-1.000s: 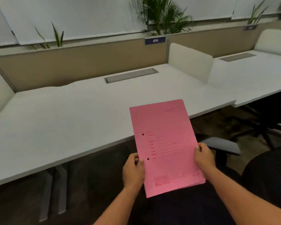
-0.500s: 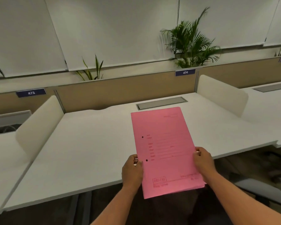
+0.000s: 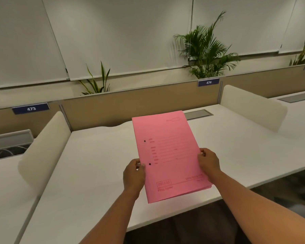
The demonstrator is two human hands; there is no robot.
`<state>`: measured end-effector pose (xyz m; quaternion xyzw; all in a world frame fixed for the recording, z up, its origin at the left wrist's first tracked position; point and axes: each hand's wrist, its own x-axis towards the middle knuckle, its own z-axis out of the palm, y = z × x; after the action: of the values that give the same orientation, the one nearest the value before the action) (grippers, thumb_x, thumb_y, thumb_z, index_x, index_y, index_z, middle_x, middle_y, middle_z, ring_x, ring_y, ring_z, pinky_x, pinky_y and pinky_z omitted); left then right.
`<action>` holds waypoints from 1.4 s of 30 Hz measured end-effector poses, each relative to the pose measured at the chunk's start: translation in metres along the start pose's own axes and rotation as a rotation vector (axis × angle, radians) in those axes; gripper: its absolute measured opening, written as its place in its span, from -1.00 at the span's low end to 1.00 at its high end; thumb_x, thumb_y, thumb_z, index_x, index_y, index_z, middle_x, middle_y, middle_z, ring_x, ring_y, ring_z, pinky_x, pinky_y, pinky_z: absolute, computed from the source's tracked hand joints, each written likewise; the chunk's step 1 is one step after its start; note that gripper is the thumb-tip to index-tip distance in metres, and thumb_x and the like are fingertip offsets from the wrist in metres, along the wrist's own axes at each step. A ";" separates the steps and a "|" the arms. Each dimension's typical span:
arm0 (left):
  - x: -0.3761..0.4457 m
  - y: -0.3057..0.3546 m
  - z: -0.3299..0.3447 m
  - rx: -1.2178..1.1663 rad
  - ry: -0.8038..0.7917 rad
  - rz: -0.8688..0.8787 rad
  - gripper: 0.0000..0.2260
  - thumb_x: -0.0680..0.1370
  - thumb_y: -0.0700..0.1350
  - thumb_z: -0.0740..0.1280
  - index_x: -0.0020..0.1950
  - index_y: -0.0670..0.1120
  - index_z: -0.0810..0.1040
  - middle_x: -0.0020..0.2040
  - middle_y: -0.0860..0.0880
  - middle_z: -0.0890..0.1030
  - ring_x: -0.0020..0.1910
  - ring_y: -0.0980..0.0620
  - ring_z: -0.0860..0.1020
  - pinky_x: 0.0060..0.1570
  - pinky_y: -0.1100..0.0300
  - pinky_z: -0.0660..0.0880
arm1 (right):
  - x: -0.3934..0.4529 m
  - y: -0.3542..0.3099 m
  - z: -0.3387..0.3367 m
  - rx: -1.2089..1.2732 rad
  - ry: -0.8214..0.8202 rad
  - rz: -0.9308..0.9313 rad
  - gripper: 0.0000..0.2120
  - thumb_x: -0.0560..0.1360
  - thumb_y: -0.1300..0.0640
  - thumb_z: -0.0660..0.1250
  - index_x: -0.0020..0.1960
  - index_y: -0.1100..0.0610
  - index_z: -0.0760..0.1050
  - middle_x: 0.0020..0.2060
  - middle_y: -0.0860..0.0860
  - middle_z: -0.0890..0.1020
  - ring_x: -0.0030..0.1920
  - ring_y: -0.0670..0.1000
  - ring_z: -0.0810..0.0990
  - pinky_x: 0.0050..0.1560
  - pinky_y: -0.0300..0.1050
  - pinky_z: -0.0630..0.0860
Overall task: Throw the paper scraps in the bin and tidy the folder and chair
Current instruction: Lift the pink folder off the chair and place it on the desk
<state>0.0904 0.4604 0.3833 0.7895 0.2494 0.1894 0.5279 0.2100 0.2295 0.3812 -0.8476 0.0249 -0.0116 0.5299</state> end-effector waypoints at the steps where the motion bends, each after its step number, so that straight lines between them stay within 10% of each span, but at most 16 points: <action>1: 0.008 -0.001 -0.005 -0.001 -0.002 -0.009 -0.82 0.59 -0.11 0.24 0.14 -0.06 0.57 0.02 -0.01 0.64 -0.03 0.01 0.60 -0.12 0.09 0.54 | 0.004 -0.005 0.008 -0.002 -0.005 0.003 -0.70 0.56 0.22 0.13 0.20 0.13 0.54 0.04 0.08 0.64 0.03 0.14 0.59 0.07 0.12 0.56; 12: 0.101 -0.021 -0.024 -0.003 0.030 -0.077 -0.81 0.60 -0.12 0.25 0.15 -0.10 0.60 0.03 -0.04 0.66 0.00 -0.09 0.62 0.05 -0.12 0.59 | 0.074 -0.039 0.090 -0.018 -0.050 -0.009 -0.71 0.58 0.21 0.13 0.21 0.15 0.54 0.06 0.11 0.64 0.02 0.15 0.59 -0.01 0.01 0.53; 30: 0.341 -0.062 0.045 0.127 0.146 -0.241 -0.81 0.57 -0.18 0.25 -0.12 -0.09 0.65 -0.19 0.00 0.67 -0.22 -0.02 0.59 -0.26 0.16 0.47 | 0.309 -0.042 0.240 -0.096 -0.169 0.037 -0.63 0.50 0.34 0.11 0.21 0.21 0.57 0.12 0.15 0.64 -0.02 0.12 0.50 0.00 -0.12 0.39; 42: 0.434 -0.088 0.085 0.272 0.112 -0.285 -0.81 0.57 -0.15 0.28 0.04 -0.13 0.68 -0.04 -0.06 0.70 -0.06 -0.09 0.62 -0.04 0.11 0.52 | 0.391 -0.026 0.295 -0.190 -0.142 0.038 -0.67 0.50 0.34 0.13 0.17 0.22 0.56 0.03 0.18 0.66 -0.11 0.11 0.48 -0.05 -0.14 0.39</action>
<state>0.4697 0.6831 0.2861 0.7985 0.4107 0.1209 0.4231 0.6152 0.4845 0.2727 -0.8920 0.0044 0.0607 0.4480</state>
